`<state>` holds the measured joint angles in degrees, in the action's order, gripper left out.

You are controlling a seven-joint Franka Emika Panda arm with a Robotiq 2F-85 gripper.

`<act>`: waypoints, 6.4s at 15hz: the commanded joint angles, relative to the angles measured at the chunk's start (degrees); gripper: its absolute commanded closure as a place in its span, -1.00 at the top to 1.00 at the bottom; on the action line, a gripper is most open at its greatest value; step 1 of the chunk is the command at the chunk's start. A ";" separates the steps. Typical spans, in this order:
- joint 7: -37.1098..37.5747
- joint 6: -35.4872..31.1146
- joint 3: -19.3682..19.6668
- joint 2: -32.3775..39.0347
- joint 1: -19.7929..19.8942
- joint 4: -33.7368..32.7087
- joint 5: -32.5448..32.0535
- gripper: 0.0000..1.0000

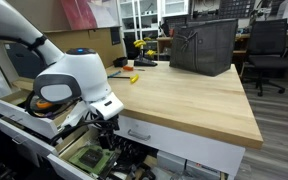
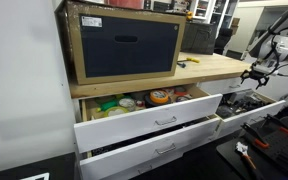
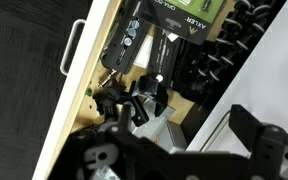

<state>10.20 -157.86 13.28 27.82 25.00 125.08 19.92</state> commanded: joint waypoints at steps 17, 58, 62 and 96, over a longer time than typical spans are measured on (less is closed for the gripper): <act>6.69 -0.56 -1.09 11.80 0.66 -13.73 3.33 1.00; 5.25 -17.89 -16.55 15.70 12.19 -13.60 13.17 1.00; 7.66 -15.92 -12.35 19.42 8.87 -16.41 11.51 1.00; 6.28 -40.31 -34.73 13.29 42.36 18.97 -15.52 1.00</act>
<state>16.15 -198.17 -21.77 43.57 64.59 135.65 7.88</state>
